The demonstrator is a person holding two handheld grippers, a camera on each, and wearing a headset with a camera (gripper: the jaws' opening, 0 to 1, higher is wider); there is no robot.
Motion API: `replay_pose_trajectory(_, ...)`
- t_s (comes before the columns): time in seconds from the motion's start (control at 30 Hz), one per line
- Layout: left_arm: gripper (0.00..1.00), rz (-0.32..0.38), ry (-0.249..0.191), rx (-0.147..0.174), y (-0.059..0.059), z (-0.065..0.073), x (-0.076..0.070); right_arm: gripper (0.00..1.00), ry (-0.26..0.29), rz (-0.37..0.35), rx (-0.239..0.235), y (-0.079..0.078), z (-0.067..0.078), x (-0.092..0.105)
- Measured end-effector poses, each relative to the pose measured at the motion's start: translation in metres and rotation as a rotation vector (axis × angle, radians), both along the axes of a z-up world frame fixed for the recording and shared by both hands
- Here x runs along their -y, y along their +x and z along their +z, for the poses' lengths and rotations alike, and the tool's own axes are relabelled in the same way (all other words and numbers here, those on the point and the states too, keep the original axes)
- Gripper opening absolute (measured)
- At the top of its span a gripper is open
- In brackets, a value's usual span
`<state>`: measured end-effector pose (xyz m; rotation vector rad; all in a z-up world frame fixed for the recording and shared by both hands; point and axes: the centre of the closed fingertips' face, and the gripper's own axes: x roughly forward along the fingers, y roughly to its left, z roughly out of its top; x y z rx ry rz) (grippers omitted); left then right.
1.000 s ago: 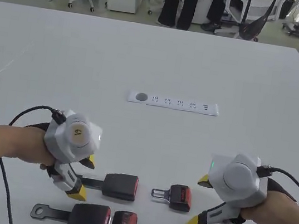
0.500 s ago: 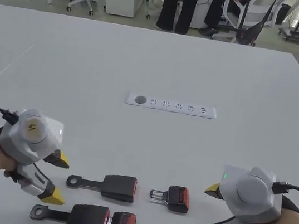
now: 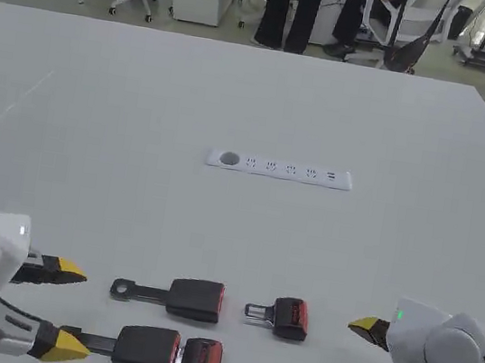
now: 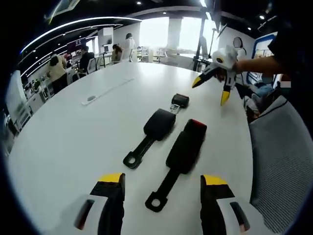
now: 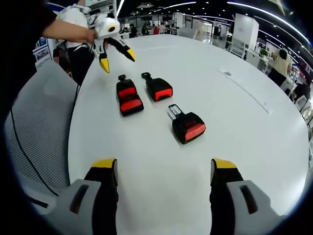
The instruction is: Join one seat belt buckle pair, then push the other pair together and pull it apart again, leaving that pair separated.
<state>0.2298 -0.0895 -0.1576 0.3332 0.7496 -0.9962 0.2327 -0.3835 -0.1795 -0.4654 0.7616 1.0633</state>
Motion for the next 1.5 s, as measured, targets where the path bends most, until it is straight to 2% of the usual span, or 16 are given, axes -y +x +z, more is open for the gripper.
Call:
replay_pose_trajectory(0.1, 0.67, 0.033, -0.026, 0.011, -0.008, 0.000, 0.001, 0.78, 0.014, -0.021, 0.014, -0.008, 0.001, 0.001)
replay_pose_trajectory(0.23, 0.70, 0.078, -0.060, 0.038, -0.014, -0.002, 0.003, 0.82, 0.067, -0.075, 0.061, -0.013, 0.005, 0.000)
replay_pose_trajectory(0.3, 0.73, 0.101, -0.082, 0.060, -0.019, 0.001, 0.011, 0.83, 0.079, -0.081, 0.078, -0.018, 0.005, -0.001)
replay_pose_trajectory(0.43, 0.81, 0.113, -0.096, 0.097, -0.023, -0.009, 0.009, 0.84, 0.125, -0.114, 0.096, -0.025, 0.000, -0.003)
replay_pose_trajectory(0.5, 0.85, 0.120, -0.099, 0.114, -0.027, -0.009, 0.014, 0.87, 0.142, -0.132, 0.102, -0.028, -0.003, -0.004)
replay_pose_trajectory(0.53, 0.86, 0.124, -0.108, 0.121, -0.028, -0.013, 0.011, 0.89, 0.156, -0.144, 0.109, -0.028, -0.004, -0.004)
replay_pose_trajectory(0.6, 0.90, 0.152, -0.127, 0.142, -0.025, -0.017, 0.007, 0.94, 0.189, -0.161, 0.158, -0.025, 0.000, -0.007)
replay_pose_trajectory(0.67, 0.95, 0.218, -0.173, 0.141, -0.021, -0.010, 0.009, 0.98, 0.183, -0.162, 0.184, -0.027, -0.002, -0.007)
replay_pose_trajectory(0.77, 1.00, 0.221, -0.184, 0.158, -0.026, -0.013, 0.006, 1.00, 0.230, -0.188, 0.219, -0.024, 0.003, -0.009)
replay_pose_trajectory(0.87, 1.00, 0.207, -0.175, 0.177, -0.032, -0.016, 0.010, 1.00, 0.257, -0.198, 0.228, -0.025, 0.003, -0.010)
replay_pose_trajectory(0.93, 1.00, 0.213, -0.192, 0.193, -0.031, -0.014, 0.011, 1.00, 0.270, -0.191, 0.238, -0.026, 0.003, -0.012)
replay_pose_trajectory(1.0, 1.00, 0.245, -0.230, 0.218, -0.028, -0.008, 0.011, 1.00, 0.280, -0.191, 0.242, -0.026, 0.003, -0.013)
replay_pose_trajectory(1.07, 1.00, 0.262, -0.250, 0.221, -0.026, -0.005, 0.011, 1.00, 0.301, -0.201, 0.236, -0.025, 0.004, -0.014)
replay_pose_trajectory(1.17, 1.00, 0.241, -0.264, 0.218, -0.030, -0.004, 0.017, 1.00, 0.310, -0.211, 0.232, -0.023, 0.004, -0.013)
replay_pose_trajectory(1.37, 1.00, 0.236, -0.269, 0.208, -0.031, -0.001, 0.023, 1.00, 0.300, -0.214, 0.221, -0.021, 0.004, -0.014)
replay_pose_trajectory(1.5, 1.00, 0.236, -0.265, 0.214, -0.031, 0.001, 0.024, 1.00, 0.300, -0.217, 0.216, -0.021, 0.006, -0.015)
